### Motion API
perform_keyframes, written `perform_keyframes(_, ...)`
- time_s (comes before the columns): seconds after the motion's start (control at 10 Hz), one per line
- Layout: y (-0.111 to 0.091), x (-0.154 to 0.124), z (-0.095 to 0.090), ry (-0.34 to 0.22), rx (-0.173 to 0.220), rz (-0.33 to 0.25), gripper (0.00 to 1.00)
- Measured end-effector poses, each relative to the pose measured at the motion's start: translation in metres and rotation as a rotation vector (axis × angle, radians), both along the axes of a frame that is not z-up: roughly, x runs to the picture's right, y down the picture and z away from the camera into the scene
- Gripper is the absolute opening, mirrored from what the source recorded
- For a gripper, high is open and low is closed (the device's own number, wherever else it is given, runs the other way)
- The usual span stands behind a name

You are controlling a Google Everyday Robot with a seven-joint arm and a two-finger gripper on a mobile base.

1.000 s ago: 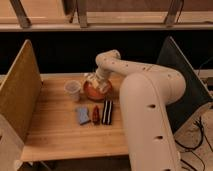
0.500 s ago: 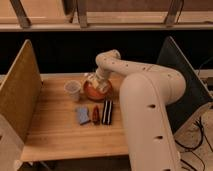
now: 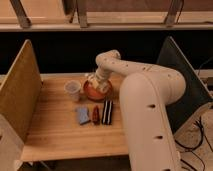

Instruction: Place the bottle in the ceramic bowl

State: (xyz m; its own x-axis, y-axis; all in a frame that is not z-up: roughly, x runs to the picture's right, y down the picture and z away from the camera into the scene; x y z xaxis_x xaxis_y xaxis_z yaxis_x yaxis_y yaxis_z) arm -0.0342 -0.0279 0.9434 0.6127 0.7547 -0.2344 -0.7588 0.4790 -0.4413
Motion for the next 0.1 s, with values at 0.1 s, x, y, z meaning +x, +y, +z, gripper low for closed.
perform_keyframes(0.1, 0.0001, 0.0, 0.0001, 0.0, 0.0, 0.0, 0.8)
